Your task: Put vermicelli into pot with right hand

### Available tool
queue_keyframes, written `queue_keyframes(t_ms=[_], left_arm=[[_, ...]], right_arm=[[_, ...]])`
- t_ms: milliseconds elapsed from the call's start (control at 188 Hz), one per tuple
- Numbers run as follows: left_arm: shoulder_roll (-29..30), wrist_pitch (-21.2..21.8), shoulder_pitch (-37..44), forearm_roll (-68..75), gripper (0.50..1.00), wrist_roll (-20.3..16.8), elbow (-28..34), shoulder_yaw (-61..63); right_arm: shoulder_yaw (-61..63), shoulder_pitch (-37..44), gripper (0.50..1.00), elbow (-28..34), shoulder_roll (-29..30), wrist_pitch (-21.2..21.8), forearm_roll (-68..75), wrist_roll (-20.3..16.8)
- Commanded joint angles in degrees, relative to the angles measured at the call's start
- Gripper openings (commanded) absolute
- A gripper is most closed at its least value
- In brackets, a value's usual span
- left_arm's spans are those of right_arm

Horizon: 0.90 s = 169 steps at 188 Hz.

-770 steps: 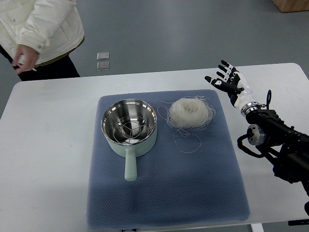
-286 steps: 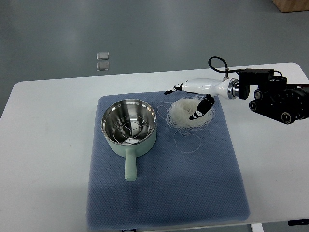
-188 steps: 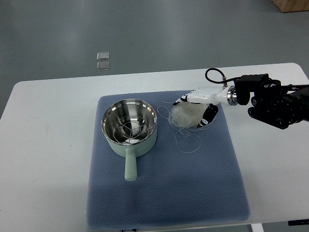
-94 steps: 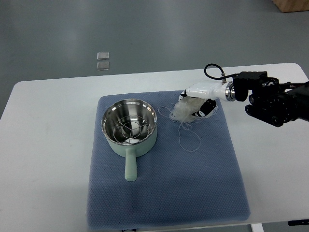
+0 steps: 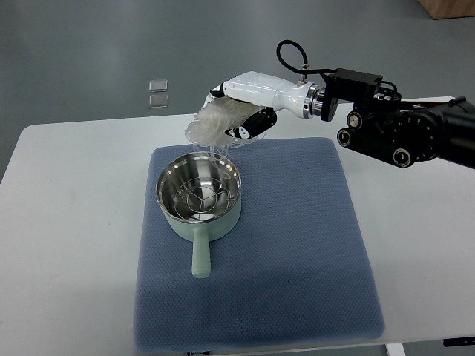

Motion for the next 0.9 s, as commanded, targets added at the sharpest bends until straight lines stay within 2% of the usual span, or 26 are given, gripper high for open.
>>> queue_keyframes(t_ms=[0, 202, 208, 213, 218, 234, 240, 245, 250, 256, 261, 272, 277, 282, 288, 293, 298, 304, 309, 383, 485, 676, 895], left_arm=[[0.0, 0.0, 0.0, 0.0, 1.0, 0.0, 0.0, 0.0], [0.0, 0.1, 0.0, -0.1, 1.0, 0.0, 0.1, 0.0], [0.0, 0.1, 0.0, -0.1, 1.0, 0.0, 0.1, 0.0], [0.0, 0.1, 0.0, -0.1, 1.0, 0.0, 0.1, 0.0], [0.0, 0.1, 0.0, 0.0, 1.0, 0.0, 0.1, -0.1], [0.0, 0.1, 0.0, -0.1, 1.0, 0.0, 0.1, 0.0], [0.0, 0.1, 0.0, 0.0, 1.0, 0.0, 0.1, -0.1], [0.0, 0.1, 0.0, 0.0, 1.0, 0.0, 0.1, -0.1], [0.0, 0.1, 0.0, 0.0, 1.0, 0.0, 0.1, 0.0], [0.0, 0.1, 0.0, -0.1, 1.0, 0.0, 0.1, 0.0], [0.0, 0.1, 0.0, -0.1, 1.0, 0.0, 0.1, 0.0], [0.0, 0.1, 0.0, -0.1, 1.0, 0.0, 0.1, 0.0], [0.0, 0.1, 0.0, -0.1, 1.0, 0.0, 0.1, 0.0], [0.0, 0.1, 0.0, -0.1, 1.0, 0.0, 0.1, 0.0], [0.0, 0.1, 0.0, 0.0, 1.0, 0.0, 0.1, 0.0], [0.0, 0.1, 0.0, 0.0, 1.0, 0.0, 0.1, 0.0], [0.0, 0.1, 0.0, 0.0, 1.0, 0.0, 0.1, 0.0], [0.0, 0.1, 0.0, 0.0, 1.0, 0.0, 0.1, 0.0], [0.0, 0.1, 0.0, 0.0, 1.0, 0.0, 0.1, 0.0], [0.0, 0.1, 0.0, -0.1, 1.0, 0.0, 0.1, 0.0], [0.0, 0.1, 0.0, 0.0, 1.0, 0.0, 0.1, 0.0], [0.0, 0.1, 0.0, -0.1, 1.0, 0.0, 0.1, 0.0], [0.0, 0.1, 0.0, 0.0, 1.0, 0.0, 0.1, 0.0]], right_arm=[[-0.1, -0.2, 0.5, 1.5, 2.8, 0.0, -0.2, 2.4], [-0.8, -2.3, 0.5, 1.3, 4.5, -0.5, -0.6, 3.3], [-0.8, -2.5, 0.531, 1.2, 4.5, -0.6, -0.6, 3.3], [-0.8, -2.5, 0.531, 1.2, 4.5, -0.6, -0.6, 3.3], [-0.8, -2.6, 0.561, 1.2, 4.5, -0.6, -0.6, 3.3], [-0.8, -2.8, 0.584, 1.2, 4.5, -0.6, -0.6, 3.2], [-0.8, -2.9, 0.613, 1.1, 4.5, -0.6, -0.6, 3.3], [-0.8, -3.0, 0.613, 1.1, 4.5, -0.6, -0.6, 3.3], [-0.8, -3.0, 0.639, 1.1, 4.5, -0.6, -0.6, 3.3], [-0.8, -3.0, 0.639, 1.1, 4.5, -0.6, -0.6, 3.3], [-0.8, -3.2, 0.674, 1.2, 4.5, -0.6, -0.6, 3.3], [-0.8, -3.2, 0.674, 1.2, 4.5, -0.6, -0.6, 3.3], [-0.8, -3.3, 0.709, 1.1, 4.5, -0.6, -0.5, 3.3], [-0.8, -3.3, 0.709, 1.1, 4.5, -0.6, -0.5, 3.3], [-0.8, -3.4, 0.749, 1.1, 4.6, -0.6, -0.6, 3.3], [-0.8, -3.4, 0.75, 1.1, 4.6, -0.6, -0.6, 3.3], [-0.8, -3.6, 0.782, 1.2, 4.7, -0.7, -0.6, 3.3], [-0.8, -3.6, 0.782, 1.2, 4.7, -0.7, -0.6, 3.3], [-0.8, -3.7, 0.807, 1.2, 4.7, -0.7, -0.6, 3.3], [-0.8, -4.4, 0.856, 1.1, 4.6, -0.7, -0.6, 3.3], [-0.2, -4.5, 0.895, 1.1, 4.2, -0.7, -0.5, 3.3], [1.1, -5.3, 0.895, 1.1, 3.4, -1.5, 0.0, 3.3], [13.1, -12.3, 0.895, -1.2, 1.8, -2.1, 0.2, 2.7]])
